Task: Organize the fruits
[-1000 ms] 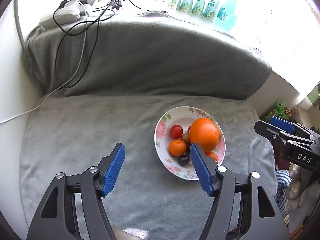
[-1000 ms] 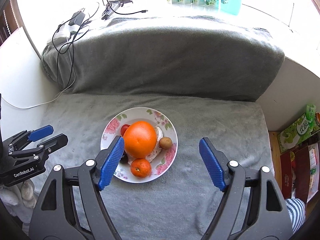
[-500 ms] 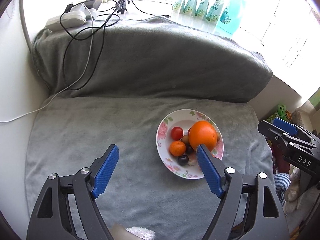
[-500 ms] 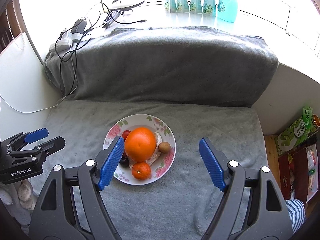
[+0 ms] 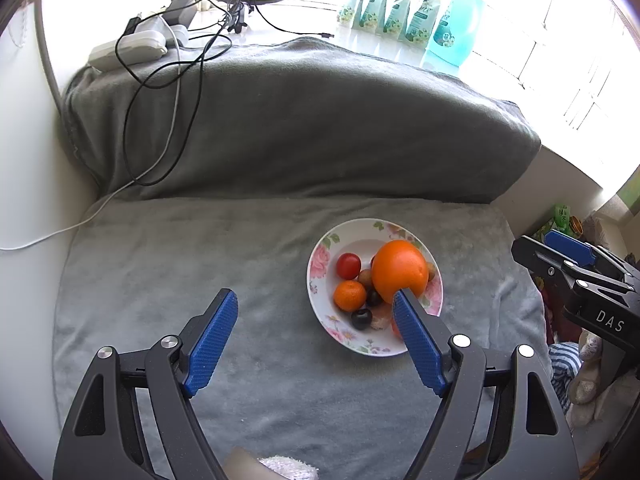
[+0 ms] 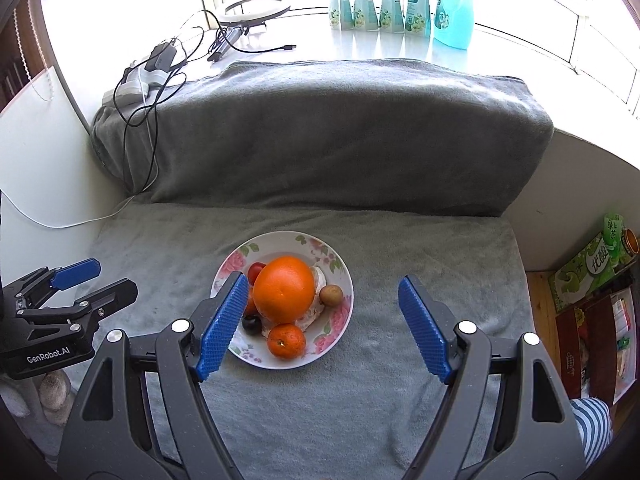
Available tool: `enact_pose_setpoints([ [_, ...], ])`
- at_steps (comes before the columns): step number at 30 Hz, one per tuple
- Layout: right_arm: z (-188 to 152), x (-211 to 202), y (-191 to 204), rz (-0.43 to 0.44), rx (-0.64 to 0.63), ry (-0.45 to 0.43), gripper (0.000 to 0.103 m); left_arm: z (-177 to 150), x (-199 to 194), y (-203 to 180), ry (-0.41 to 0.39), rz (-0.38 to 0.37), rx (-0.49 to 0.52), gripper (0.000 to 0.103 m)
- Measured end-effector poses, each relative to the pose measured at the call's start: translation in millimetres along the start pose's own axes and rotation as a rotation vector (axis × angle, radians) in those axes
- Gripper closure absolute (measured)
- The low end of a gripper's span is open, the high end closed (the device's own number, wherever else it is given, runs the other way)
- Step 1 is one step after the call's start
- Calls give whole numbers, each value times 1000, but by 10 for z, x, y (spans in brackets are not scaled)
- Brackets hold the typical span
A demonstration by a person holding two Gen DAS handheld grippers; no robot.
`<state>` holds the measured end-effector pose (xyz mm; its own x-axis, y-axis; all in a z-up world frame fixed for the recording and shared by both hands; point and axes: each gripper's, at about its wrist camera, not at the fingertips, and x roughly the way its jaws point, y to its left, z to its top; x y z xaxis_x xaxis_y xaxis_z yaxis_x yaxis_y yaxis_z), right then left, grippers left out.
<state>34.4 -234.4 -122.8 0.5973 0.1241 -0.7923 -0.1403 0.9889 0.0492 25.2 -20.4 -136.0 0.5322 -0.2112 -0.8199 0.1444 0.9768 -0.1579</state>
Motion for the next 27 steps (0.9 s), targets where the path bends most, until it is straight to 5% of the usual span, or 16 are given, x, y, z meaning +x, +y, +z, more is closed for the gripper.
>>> enact_pose_setpoints([
  [27,-29,5,-42,-1,18,8,23,-9,4,-26,0,32,17,23],
])
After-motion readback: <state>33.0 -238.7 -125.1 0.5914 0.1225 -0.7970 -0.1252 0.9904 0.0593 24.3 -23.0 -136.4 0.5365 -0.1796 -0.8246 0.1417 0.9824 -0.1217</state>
